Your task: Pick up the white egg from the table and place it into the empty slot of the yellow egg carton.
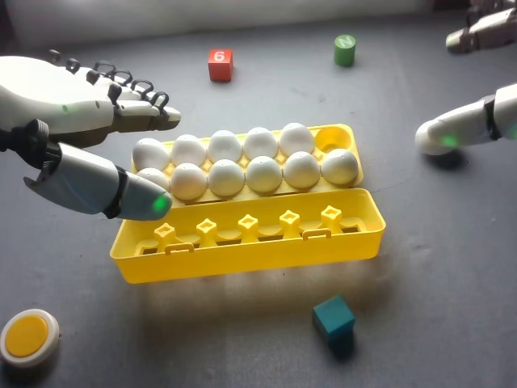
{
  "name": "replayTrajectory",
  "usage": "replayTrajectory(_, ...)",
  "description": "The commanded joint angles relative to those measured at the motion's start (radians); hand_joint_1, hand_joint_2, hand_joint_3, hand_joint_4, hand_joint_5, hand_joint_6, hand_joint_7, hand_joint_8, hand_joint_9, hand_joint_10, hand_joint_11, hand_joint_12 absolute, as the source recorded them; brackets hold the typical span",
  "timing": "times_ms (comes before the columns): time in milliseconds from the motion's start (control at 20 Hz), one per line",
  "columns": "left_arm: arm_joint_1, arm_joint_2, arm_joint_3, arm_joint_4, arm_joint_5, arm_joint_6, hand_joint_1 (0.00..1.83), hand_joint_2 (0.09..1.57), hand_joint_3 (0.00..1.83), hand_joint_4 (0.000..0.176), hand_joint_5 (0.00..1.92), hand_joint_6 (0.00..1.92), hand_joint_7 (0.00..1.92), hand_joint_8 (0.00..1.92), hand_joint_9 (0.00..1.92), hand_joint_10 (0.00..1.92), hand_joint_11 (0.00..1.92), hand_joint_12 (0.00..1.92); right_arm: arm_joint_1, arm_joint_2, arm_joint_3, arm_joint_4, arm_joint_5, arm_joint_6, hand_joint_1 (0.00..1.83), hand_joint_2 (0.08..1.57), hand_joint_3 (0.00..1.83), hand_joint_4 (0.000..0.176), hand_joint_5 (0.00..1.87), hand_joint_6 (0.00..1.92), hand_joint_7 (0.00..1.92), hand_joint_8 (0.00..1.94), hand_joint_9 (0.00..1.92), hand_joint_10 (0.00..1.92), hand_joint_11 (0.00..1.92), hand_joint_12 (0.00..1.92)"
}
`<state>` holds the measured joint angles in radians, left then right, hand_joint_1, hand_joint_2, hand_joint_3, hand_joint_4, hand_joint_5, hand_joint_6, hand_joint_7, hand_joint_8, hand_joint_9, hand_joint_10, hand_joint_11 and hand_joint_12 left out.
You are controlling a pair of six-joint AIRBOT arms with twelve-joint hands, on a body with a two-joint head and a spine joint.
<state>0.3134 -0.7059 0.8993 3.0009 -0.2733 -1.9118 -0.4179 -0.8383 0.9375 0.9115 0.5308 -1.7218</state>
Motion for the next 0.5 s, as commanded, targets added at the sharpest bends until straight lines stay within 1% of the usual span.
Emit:
replayTrajectory(0,-0.012,0.003,0.002,0.011,0.095,0.0,0.0,1.14,0.0,0.0,0.01,0.0,0.0,0.0,0.0,0.0,0.0,0.0,0.004,0.001,0.011,-0.025,0.095,0.002,0.43,0.65,0.0,0.099,0.74,0.02,0.0,0.0,0.0,0.0,0.0,0.0)
replayTrajectory(50,-0.012,0.003,0.003,0.011,0.095,0.0,0.0,1.15,0.01,0.0,0.04,0.01,0.02,0.01,0.0,0.0,0.0,0.0,-0.006,-0.013,0.024,-0.024,0.105,-0.006,0.49,0.7,0.02,0.086,0.75,0.01,0.0,0.0,0.0,0.0,0.0,0.0)
replayTrajectory(100,-0.012,0.003,0.003,0.011,0.095,0.0,0.0,1.15,0.0,0.0,0.04,0.01,0.02,0.01,0.0,0.0,0.0,0.0,-0.014,-0.027,0.037,-0.024,0.12,-0.015,0.52,0.71,0.02,0.096,0.75,0.01,0.0,0.0,0.0,0.0,0.0,0.0)
replayTrajectory(150,-0.012,0.003,0.004,0.011,0.095,0.0,0.0,1.15,0.0,0.0,0.04,0.01,0.02,0.01,0.0,0.0,0.0,0.0,-0.023,-0.045,0.053,-0.024,0.146,-0.028,0.52,0.72,0.02,0.098,0.75,0.01,0.0,0.0,0.0,0.0,0.0,0.0)
replayTrajectory(200,-0.012,0.003,0.004,0.011,0.095,0.0,0.0,1.15,0.01,0.0,0.05,0.01,0.03,0.01,0.01,0.0,0.0,0.0,-0.025,-0.056,0.065,-0.022,0.153,-0.028,0.6,0.72,0.02,0.08,0.78,0.02,0.0,0.0,0.0,0.0,0.0,0.0)
replayTrajectory(250,-0.013,0.003,0.005,0.011,0.095,0.0,0.0,1.15,0.0,0.0,0.07,0.02,0.05,0.02,0.03,0.01,0.02,0.01,-0.025,-0.069,0.08,-0.015,0.154,-0.027,0.58,0.79,0.02,0.075,0.73,0.0,0.01,0.0,0.0,0.0,0.0,0.0)
replayTrajectory(300,-0.013,0.003,0.006,0.011,0.095,0.0,0.0,1.15,0.0,0.0,0.07,0.02,0.06,0.02,0.04,0.01,0.02,0.01,-0.025,-0.083,0.096,-0.013,0.154,-0.025,0.62,0.79,0.01,0.079,0.74,0.01,0.05,0.01,0.0,0.0,0.0,0.0)
replayTrajectory(350,-0.013,0.003,0.006,0.011,0.095,0.0,0.0,1.15,0.0,0.0,0.08,0.01,0.07,0.01,0.05,0.01,0.03,0.02,-0.026,-0.106,0.12,-0.013,0.156,-0.026,0.64,0.79,0.01,0.071,0.73,0.0,0.06,0.02,0.0,0.0,0.0,0.0)
replayTrajectory(400,-0.013,0.003,0.007,0.011,0.095,0.0,0.0,1.15,0.0,0.0,0.08,0.0,0.07,0.0,0.04,0.0,0.01,0.01,-0.031,-0.123,0.143,-0.012,0.158,-0.027,0.62,0.8,0.01,0.083,0.72,0.0,0.05,0.01,0.0,0.0,0.0,0.0)
replayTrajectory(450,-0.014,0.003,0.008,0.011,0.095,0.0,0.0,1.15,0.0,0.0,0.08,0.0,0.06,0.0,0.03,0.0,0.0,0.01,-0.036,-0.141,0.164,-0.012,0.16,-0.029,0.65,0.8,0.01,0.074,0.71,0.0,0.04,0.0,0.0,0.0,0.0,0.0)
